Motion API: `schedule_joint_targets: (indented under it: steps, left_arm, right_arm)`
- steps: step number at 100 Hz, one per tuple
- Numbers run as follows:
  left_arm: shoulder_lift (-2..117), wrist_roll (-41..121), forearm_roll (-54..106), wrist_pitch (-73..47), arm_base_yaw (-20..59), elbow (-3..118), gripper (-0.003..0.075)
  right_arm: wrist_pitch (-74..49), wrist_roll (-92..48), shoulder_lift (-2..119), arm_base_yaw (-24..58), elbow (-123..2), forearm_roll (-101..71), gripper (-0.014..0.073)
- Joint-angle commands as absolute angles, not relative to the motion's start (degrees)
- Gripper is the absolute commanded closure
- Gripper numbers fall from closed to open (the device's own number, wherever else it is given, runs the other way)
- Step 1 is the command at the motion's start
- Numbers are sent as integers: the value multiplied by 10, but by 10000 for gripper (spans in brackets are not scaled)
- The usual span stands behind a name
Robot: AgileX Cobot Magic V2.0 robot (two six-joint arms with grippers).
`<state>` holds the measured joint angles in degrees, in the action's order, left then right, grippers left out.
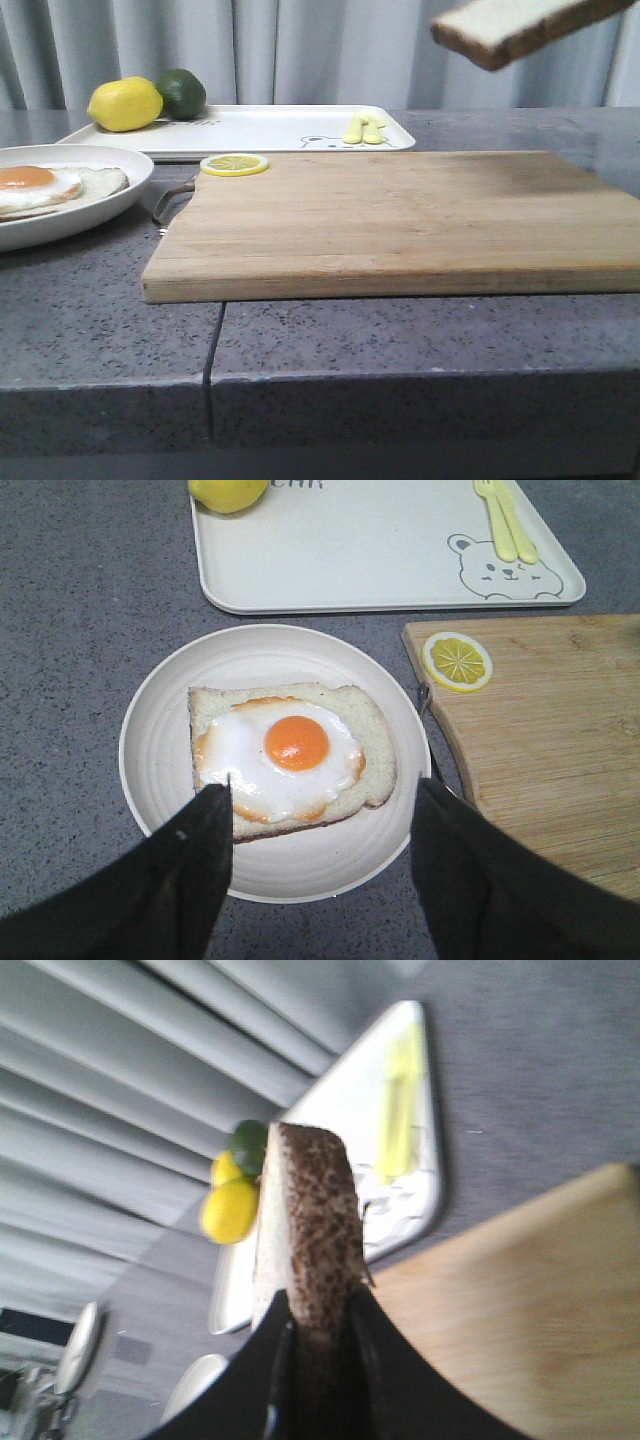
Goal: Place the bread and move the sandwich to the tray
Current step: 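Close the right gripper on the bread and lift it, then carry the bread over the egg toast and lay it on top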
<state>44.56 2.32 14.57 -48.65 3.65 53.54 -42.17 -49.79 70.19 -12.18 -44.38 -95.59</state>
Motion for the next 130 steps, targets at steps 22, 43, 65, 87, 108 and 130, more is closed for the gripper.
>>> schedule_joint_targets:
  steps: [22,43,65,87,108,130]
  left_arm:
    - [445,25,155,-452,35,555,354]
    - [445,25,155,-452,35,555,354]
    - [445,25,155,-452,35,555,354]
    - [445,25,155,-452,35,555,354]
    - [445,25,155,-452,35,555,354]
    - [445,25,155,-452,35,555,354]
  right_arm:
    - [-266,-493,668,85,-469,-1075,651]
    - [-93,-493,678,246,-497,-1075,652]
    - [-43,-491,748,352,-583,-1075,652]
    - [-24,-466,847,411,-666,-1075,652]
    - [5,-435,931,460,-730,-1075,652]
    - [43,-412,995,495,-794,-1075,652]
